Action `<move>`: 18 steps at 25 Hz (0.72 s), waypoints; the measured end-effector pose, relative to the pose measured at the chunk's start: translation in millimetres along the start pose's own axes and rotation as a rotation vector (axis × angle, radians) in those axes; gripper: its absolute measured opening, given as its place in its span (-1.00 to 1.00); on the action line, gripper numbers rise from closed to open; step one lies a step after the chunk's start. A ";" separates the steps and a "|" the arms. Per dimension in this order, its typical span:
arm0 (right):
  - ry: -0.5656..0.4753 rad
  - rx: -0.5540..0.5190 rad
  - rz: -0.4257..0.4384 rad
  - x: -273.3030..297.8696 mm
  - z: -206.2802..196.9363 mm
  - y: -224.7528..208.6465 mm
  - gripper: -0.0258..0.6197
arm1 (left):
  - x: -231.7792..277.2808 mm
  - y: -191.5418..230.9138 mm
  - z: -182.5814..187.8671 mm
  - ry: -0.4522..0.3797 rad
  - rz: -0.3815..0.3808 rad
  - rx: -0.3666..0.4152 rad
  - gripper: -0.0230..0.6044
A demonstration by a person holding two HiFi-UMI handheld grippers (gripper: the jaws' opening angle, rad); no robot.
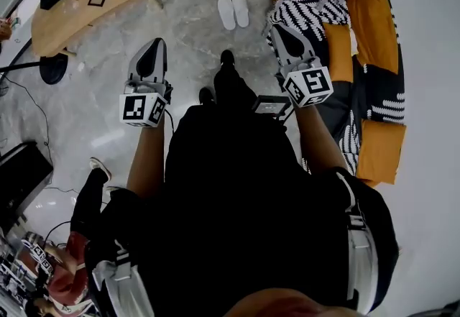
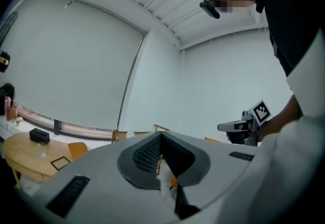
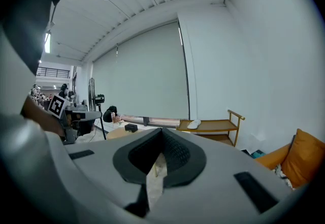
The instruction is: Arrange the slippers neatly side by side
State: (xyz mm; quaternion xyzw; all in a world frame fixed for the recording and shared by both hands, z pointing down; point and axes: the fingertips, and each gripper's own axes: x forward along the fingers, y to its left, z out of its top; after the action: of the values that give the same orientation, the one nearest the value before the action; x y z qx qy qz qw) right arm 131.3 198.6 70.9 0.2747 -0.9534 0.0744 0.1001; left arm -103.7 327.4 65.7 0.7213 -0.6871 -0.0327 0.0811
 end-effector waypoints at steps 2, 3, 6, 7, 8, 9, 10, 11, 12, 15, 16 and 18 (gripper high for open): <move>0.007 0.007 0.007 -9.3 -6.6 9.2 -0.83 | -13.8 -9.0 -8.9 0.010 -0.009 -0.022 -0.88; 0.006 0.007 0.013 -11.6 -7.5 13.9 -0.83 | -18.3 -12.6 -12.0 0.017 -0.011 -0.028 -0.88; -0.003 0.003 0.035 -20.8 -8.6 22.7 -0.83 | -26.5 -27.2 -27.5 0.060 -0.017 -0.015 -0.88; -0.006 0.005 0.039 -27.5 -11.5 23.0 -0.83 | -30.3 -34.7 -35.4 0.076 -0.015 -0.004 -0.88; -0.011 0.006 0.044 -34.2 -15.2 22.2 -0.83 | -34.4 -42.3 -41.7 0.084 -0.013 0.001 -0.88; -0.020 0.007 0.050 -40.0 -18.7 21.1 -0.83 | -38.1 -49.5 -44.5 0.083 -0.014 0.006 -0.88; -0.032 0.006 0.060 -45.1 -20.7 20.1 -0.83 | -40.8 -56.4 -43.6 0.076 -0.020 0.015 -0.88; -0.047 0.003 0.071 -50.1 -20.7 19.5 -0.83 | -42.2 -62.5 -40.2 0.067 -0.026 0.030 -0.88; -0.061 -0.001 0.082 -54.7 -18.6 18.8 -0.83 | -41.5 -66.7 -35.3 0.060 -0.031 0.046 -0.88; -0.073 -0.010 0.100 -52.5 -6.9 10.8 -0.83 | -21.7 -60.8 -20.1 0.057 -0.036 0.056 -0.88; -0.068 -0.006 0.100 -48.3 -5.0 5.8 -0.83 | -11.7 -57.1 -15.2 0.056 -0.039 0.054 -0.88; -0.066 0.009 0.091 -45.5 -3.6 -6.3 -0.83 | 7.1 -61.0 -4.6 0.045 -0.056 0.060 -0.88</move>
State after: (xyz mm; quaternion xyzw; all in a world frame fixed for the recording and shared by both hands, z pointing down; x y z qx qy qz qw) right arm 173.0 217.1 64.4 0.2339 -0.9673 0.0741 0.0640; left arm -42.4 323.2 60.9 0.7430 -0.6652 0.0019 0.0736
